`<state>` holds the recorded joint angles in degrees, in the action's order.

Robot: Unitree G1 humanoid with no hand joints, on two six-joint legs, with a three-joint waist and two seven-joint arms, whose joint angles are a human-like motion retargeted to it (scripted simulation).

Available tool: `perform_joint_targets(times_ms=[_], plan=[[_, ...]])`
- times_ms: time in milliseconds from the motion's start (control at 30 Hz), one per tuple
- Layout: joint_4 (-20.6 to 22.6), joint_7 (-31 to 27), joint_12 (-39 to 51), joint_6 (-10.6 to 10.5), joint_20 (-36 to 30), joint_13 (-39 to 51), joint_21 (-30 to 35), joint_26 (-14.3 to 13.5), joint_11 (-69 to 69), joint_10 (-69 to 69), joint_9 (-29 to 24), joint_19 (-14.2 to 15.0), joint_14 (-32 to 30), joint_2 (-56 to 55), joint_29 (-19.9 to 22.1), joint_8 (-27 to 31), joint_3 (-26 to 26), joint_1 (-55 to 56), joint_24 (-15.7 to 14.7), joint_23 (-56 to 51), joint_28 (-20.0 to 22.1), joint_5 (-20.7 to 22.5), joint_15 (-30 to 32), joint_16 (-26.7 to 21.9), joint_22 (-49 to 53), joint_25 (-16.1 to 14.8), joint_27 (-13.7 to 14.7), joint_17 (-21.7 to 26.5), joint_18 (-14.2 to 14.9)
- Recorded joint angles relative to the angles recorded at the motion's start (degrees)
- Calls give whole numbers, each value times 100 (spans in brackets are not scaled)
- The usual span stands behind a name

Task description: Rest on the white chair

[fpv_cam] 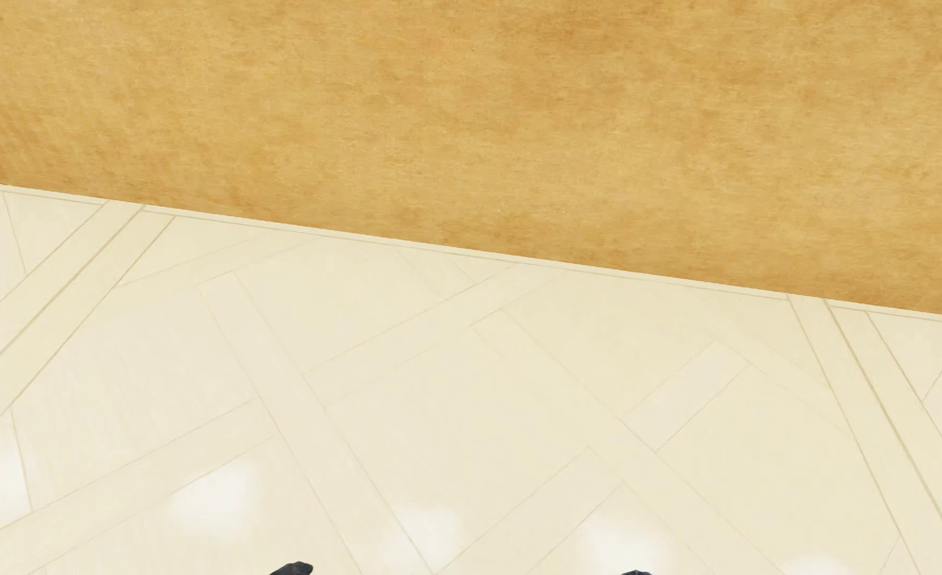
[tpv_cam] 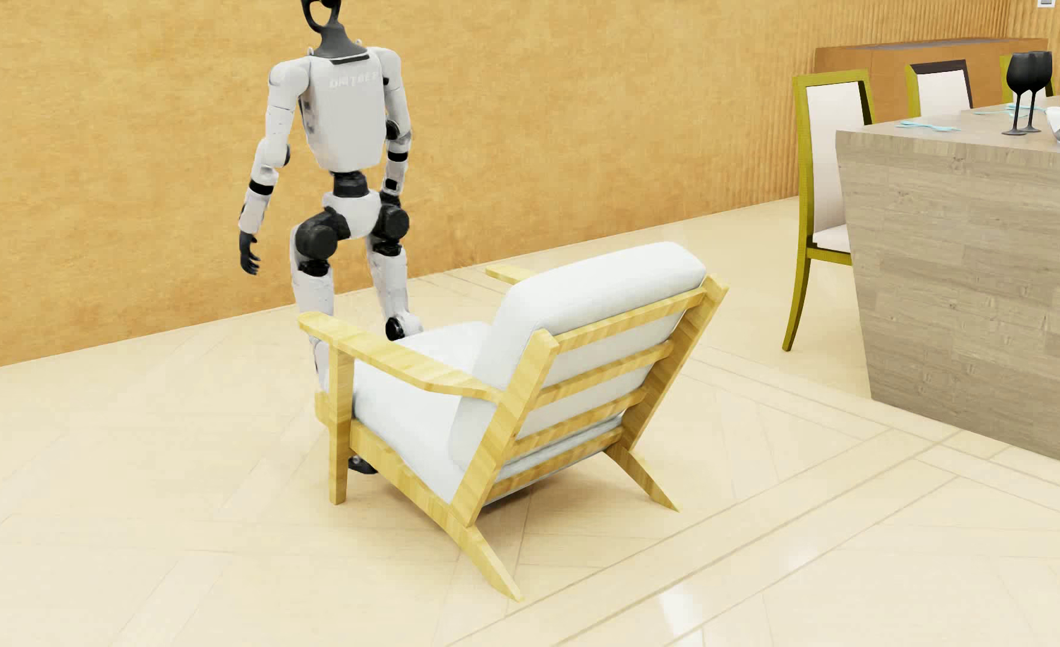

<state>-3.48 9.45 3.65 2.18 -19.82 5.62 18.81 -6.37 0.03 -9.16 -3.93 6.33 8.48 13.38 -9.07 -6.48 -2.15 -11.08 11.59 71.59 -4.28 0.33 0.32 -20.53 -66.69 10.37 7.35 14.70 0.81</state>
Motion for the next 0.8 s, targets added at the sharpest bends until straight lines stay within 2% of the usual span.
perform_joint_targets(times_ms=[100,133,200,400,567,600,667,767,800], plan=[[-16,27,-200,20,-20,-195,-151,-33,-3,-11,81,2,30,68,-12,-39,-1,-42,357,125,-313,8,-44,-77,-282,-9,-36,-41,18],[-19,36,-282,23,12,-242,-158,-90,-3,-12,98,7,29,62,-75,-50,-2,-35,381,57,-452,7,-45,-138,-197,-6,-13,-39,26],[-13,12,-412,30,73,-297,-118,-166,-9,-9,119,6,31,58,-174,-39,-11,-27,342,-123,-571,-1,-57,-210,21,-3,40,-52,15],[46,-52,-140,32,-126,-135,38,-163,-4,34,-2,-80,-72,8,-129,-20,-12,27,221,-491,-454,2,-16,-41,306,-133,54,-186,-57],[78,-161,399,11,-423,299,266,-218,429,-296,-405,-197,-118,-439,-2,96,25,414,218,-753,-481,-8,-3,58,729,-171,50,-150,-151],[68,-218,411,-48,-501,403,336,-170,497,-446,-349,-208,-90,-633,14,118,53,616,174,-664,-504,-9,51,76,790,-144,9,-156,-178],[-18,-434,818,-67,-802,776,534,-140,1443,-1270,-618,-175,64,-1476,53,251,83,1371,231,-822,-495,-103,-162,88,934,-168,-48,-101,-132],[-270,-640,1398,-95,-1364,1281,830,-109,2610,-2360,-1194,-13,267,-2512,173,396,113,2344,323,-1153,-439,-236,-426,45,1080,-192,-68,-35,127],[-304,-701,1603,-72,-1601,1445,926,-105,3049,-2677,-1434,44,337,-2851,211,412,115,2612,376,-1293,-438,-304,-533,-3,1170,-219,-62,-14,135]])
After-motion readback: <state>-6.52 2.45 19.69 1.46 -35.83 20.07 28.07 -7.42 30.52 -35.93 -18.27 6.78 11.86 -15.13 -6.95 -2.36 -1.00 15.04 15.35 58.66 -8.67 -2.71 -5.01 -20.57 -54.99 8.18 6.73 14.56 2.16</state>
